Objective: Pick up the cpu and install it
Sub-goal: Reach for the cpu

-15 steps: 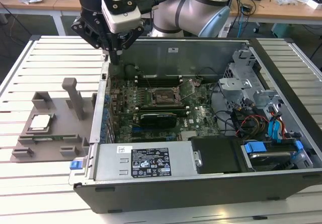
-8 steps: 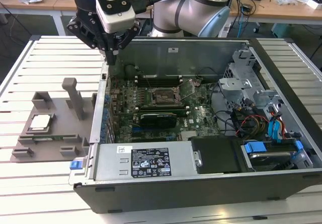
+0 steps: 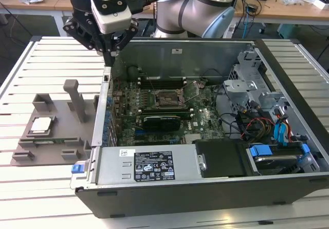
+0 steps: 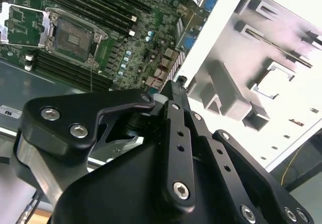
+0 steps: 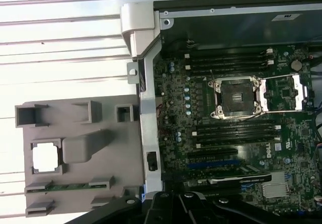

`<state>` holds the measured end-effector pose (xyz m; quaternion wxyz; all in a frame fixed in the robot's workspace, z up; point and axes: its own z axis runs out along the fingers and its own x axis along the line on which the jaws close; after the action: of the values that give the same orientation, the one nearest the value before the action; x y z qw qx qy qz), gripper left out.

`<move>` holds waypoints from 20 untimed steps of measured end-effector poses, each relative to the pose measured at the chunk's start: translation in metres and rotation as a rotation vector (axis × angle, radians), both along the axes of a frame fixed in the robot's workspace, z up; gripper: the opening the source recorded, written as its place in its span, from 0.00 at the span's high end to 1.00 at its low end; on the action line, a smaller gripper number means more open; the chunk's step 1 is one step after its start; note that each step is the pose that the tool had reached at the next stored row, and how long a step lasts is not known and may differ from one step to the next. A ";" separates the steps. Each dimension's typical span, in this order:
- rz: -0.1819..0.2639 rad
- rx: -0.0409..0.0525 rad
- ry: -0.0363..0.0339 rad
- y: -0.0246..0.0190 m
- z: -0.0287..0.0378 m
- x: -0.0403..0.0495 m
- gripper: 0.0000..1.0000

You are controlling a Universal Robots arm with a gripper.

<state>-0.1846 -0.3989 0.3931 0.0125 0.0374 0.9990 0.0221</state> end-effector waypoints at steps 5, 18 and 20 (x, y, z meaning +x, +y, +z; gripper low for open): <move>0.000 0.0000 0.0000 0.0000 0.0000 -0.0078 0.89; 0.000 0.0000 0.0000 0.0000 -0.0001 -0.0213 0.89; 0.000 0.0001 0.0000 0.0000 -0.0002 -0.0230 0.89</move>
<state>-0.2076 -0.3989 0.3929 0.0125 0.0374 0.9990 0.0221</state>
